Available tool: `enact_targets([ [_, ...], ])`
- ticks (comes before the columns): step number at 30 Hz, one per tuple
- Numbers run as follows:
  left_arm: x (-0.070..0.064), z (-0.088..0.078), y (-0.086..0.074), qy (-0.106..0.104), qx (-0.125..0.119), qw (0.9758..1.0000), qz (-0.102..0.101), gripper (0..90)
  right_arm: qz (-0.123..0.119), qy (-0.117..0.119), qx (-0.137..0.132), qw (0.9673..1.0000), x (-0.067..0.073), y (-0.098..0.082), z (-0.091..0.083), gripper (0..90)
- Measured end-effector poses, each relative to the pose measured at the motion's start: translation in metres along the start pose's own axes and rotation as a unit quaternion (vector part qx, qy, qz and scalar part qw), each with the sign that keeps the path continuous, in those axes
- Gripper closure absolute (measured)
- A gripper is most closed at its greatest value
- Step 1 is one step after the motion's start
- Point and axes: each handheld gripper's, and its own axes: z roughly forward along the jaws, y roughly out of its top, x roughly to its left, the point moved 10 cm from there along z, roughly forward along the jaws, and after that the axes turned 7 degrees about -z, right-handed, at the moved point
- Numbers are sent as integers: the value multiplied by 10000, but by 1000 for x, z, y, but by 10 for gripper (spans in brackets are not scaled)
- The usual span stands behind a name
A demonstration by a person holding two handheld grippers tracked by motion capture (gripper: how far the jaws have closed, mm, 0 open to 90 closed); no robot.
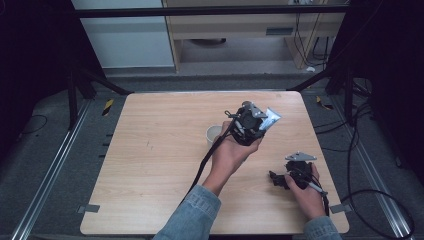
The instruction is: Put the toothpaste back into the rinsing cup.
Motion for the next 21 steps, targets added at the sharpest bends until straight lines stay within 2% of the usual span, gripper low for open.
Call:
enact_targets([
  [3, 1, -3, 3, 42, -74, 10000, -6, 779, -5, -1, 0, 10000, 0, 0, 0, 5],
  [10, 18, -18, 18, 264, -384, 9988, -134, 779, 5, 2, 8, 10000, 0, 0, 0, 6],
  [15, 28, -27, 25, 350, -568, 9976, -197, 779, 6, 1, 7, 10000, 0, 0, 0, 5],
  [20, 34, -38, 31, 253, -768, 9961, -357, 779, 6, 2, 8, 10000, 0, 0, 0, 5],
  [21, 36, -39, 33, 285, -796, 9959, -318, 779, 6, 3, 7, 10000, 0, 0, 0, 5],
])
